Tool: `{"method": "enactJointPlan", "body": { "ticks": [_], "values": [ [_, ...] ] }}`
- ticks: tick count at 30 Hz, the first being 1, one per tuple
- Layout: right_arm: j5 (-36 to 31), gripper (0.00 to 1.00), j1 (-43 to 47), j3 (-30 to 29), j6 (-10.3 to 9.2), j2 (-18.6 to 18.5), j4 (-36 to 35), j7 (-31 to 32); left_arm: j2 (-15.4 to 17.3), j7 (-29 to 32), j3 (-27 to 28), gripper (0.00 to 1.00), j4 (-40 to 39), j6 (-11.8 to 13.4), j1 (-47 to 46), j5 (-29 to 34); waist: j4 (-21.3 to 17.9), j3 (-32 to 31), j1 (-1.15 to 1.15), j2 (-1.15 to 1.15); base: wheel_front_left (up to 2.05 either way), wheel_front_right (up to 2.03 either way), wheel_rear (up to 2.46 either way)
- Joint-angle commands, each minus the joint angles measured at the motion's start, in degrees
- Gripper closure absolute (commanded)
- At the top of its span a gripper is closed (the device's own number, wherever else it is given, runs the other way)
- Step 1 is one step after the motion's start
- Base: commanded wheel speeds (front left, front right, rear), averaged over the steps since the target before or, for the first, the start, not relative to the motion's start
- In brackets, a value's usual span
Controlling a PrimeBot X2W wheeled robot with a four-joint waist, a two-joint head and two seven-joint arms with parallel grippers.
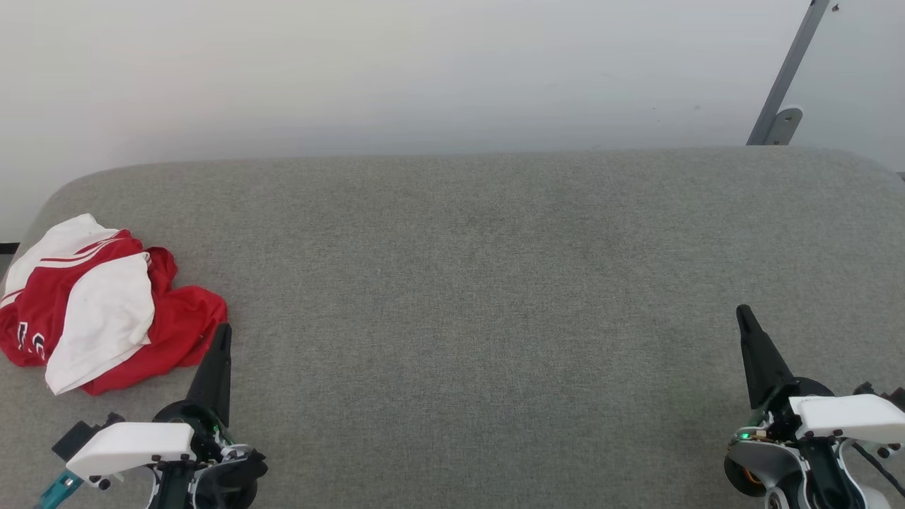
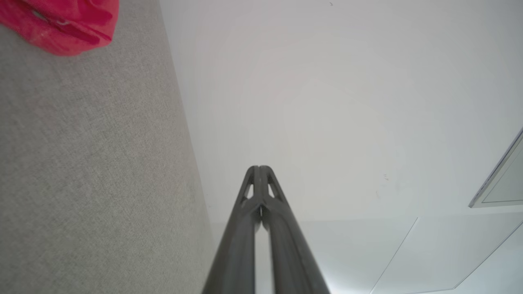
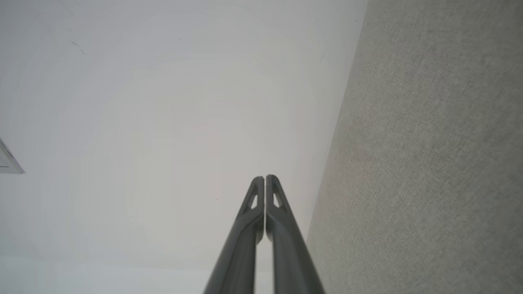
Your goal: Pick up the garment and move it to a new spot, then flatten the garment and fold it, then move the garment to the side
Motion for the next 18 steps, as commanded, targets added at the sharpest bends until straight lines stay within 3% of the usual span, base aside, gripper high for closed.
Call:
{"method": "enactJointPlan", "body": {
  "ticks": [1, 14, 15, 18],
  "values": [
    [0.2, 1.0, -0.3, 0.0, -0.02, 0.1, 0.1, 0.1, 0.1, 0.1, 0.0, 1.0, 0.0, -0.2, -0.7, 0.1, 0.0, 0.0, 0.0, 0.0, 0.0, 0.0, 0.0],
    [0.2, 1.0, -0.3, 0.0, -0.02, 0.1, 0.1, 0.1, 0.1, 0.1, 0.0, 1.0, 0.0, -0.2, -0.7, 0.1, 0.0, 0.0, 0.0, 0.0, 0.0, 0.0, 0.0],
    [0.0, 0.0, 0.0, 0.0, 0.0, 0.0, 0.0, 0.0, 0.0, 0.0, 0.0, 0.0, 0.0, 0.0, 0.0, 0.0, 0.0, 0.0, 0.0, 0.0, 0.0, 0.0, 0.0],
    [0.0, 0.0, 1.3, 0.1, -0.01, 0.2, 1.5, 0.0, -0.5, 0.0, -0.1, 0.0, 1.5, 0.1, 1.3, 0.0, 0.0, 0.0, 0.0, 0.0, 0.0, 0.0, 0.0]
  ]
}}
